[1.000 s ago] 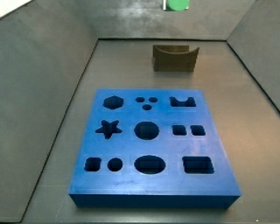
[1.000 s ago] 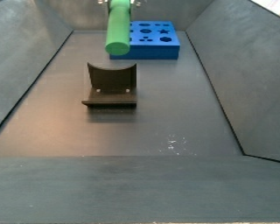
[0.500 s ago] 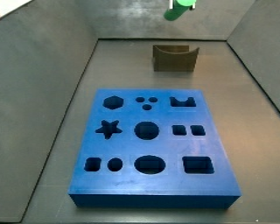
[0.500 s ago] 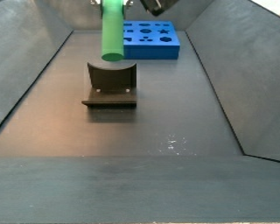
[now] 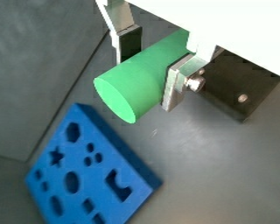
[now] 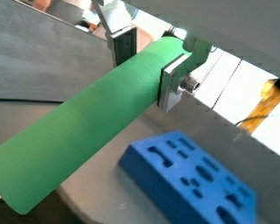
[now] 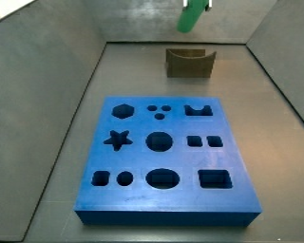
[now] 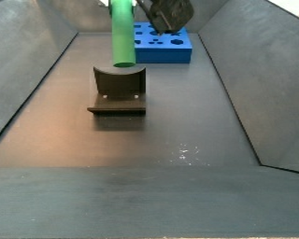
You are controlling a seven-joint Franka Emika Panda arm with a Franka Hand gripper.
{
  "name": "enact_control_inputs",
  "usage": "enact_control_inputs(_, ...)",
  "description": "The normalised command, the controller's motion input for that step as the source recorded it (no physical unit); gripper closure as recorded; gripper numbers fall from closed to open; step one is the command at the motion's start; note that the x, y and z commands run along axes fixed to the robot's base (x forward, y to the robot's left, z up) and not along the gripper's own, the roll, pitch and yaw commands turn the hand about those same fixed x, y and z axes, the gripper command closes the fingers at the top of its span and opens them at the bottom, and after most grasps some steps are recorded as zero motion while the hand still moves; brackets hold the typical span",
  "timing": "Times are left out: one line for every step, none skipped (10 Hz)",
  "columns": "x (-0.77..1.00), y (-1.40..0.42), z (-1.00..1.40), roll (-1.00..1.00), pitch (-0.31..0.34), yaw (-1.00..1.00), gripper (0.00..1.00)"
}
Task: Pick up the oval object. Move up. Place the oval object on the fixture. Regrasp the oval object. Move to above the board. Insert the oval object.
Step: Place the oval object on the fixture.
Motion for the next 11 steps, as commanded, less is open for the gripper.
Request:
enact_control_inputs(0.09, 0.05, -0.03, -0.48, 0.078, -0.19, 1.00)
enact_control_inputs(0.09, 0.05, -0.02, -0.36, 0.061, -0.19, 1.00)
enact_control_inputs(0.08, 0.03, -0.01, -0.22, 0.022, -0.17, 1.00)
enact_control_inputs(0.10, 0.13, -1.00, -0.14, 0.114, -0.18, 1.00)
enact_control_inputs(0.10, 0.13, -1.00, -0.12, 0.095, -0.16, 1.00)
enact_control_inputs(0.13, 0.12, -1.00, -0.13, 0.058, -0.16, 1.00)
enact_control_inputs(0.13, 0.11, -1.00, -0.13, 0.030, -0.15, 1.00)
enact_control_inputs(0.13, 0.11, -1.00, -0.13, 0.009, -0.15, 1.00)
enact_control_inputs(0.13, 0.10, -0.91, -0.13, -0.027, -0.13, 1.00)
enact_control_inputs(0.11, 0.07, -0.68, -0.11, -0.050, -0.10, 1.00)
enact_control_inputs(0.09, 0.05, -0.51, -0.10, -0.061, -0.08, 1.00)
